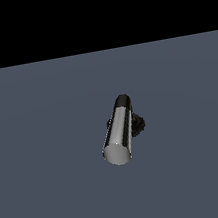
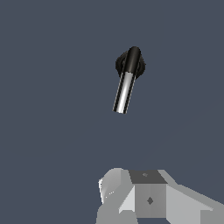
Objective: Turn on the faucet by rotating a designated handle.
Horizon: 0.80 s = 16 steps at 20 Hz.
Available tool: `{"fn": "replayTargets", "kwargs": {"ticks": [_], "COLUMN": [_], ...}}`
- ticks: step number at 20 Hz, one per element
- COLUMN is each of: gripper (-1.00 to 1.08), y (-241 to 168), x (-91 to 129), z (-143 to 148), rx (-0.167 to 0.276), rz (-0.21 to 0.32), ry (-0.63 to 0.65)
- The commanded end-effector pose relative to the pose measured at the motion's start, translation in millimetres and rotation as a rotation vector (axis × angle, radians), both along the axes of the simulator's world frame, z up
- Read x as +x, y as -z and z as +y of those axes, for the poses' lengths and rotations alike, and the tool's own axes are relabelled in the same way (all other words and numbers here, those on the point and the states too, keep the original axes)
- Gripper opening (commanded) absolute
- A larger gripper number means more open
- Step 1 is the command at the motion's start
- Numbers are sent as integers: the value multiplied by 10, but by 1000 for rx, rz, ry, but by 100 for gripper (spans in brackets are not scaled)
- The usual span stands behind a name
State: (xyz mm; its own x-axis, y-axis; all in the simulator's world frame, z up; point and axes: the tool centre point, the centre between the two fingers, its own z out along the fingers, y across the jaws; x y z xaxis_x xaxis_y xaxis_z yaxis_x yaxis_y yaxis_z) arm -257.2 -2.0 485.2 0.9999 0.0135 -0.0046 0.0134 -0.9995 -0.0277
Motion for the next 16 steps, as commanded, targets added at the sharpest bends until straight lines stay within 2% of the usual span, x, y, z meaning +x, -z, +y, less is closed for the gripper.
{"fn": "replayTargets", "kwargs": {"ticks": [1, 8, 16], "gripper": [-100, -100, -100], "y": [0, 115, 534], "x": [0, 14, 67], "z": [0, 18, 82], "rx": [0, -1, -4], "rz": [0, 0, 0], "ry": [0, 5, 23]}}
